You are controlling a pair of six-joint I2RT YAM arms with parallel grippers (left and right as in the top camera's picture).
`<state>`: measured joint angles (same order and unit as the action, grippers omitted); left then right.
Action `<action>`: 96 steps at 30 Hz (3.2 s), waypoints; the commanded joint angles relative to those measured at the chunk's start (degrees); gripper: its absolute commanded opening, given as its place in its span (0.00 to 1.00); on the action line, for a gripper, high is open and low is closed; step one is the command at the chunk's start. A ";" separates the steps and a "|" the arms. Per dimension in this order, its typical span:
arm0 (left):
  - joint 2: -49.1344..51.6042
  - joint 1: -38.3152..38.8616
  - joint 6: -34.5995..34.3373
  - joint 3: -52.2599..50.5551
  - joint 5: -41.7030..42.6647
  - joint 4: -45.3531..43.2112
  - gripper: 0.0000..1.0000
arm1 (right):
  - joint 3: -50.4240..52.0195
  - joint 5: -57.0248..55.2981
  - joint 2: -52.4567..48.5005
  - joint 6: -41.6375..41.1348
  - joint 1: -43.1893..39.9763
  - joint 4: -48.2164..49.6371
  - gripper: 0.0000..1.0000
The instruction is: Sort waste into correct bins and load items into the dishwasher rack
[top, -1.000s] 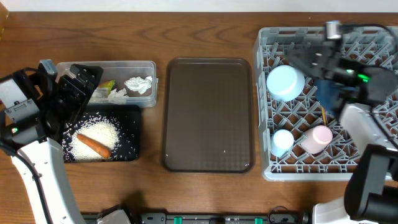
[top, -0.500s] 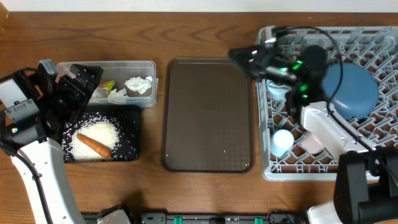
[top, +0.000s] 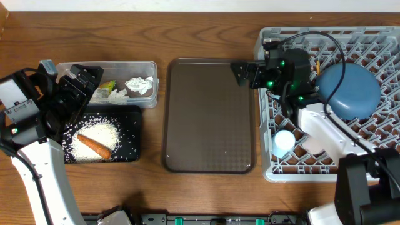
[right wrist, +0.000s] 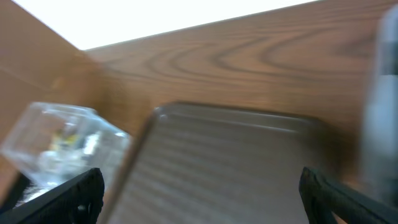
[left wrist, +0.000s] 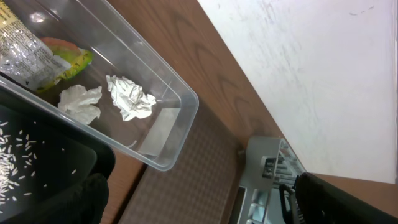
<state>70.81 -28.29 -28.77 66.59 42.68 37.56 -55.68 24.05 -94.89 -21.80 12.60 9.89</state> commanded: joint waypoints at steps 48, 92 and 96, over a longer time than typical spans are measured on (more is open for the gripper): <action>-0.81 -0.26 -0.46 1.16 0.11 0.17 0.98 | -15.76 -17.64 26.73 14.40 -8.04 -43.25 0.99; -0.81 -0.26 -0.46 1.16 0.11 0.17 0.98 | 47.58 -19.61 94.57 14.60 -6.43 -5.20 0.99; -0.81 -0.26 -0.46 1.16 0.11 0.17 0.98 | 51.84 -20.74 94.60 14.60 -6.56 -2.32 0.99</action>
<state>70.70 -28.29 -28.77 66.59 42.68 37.56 -6.09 4.86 -0.84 -7.55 5.65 6.44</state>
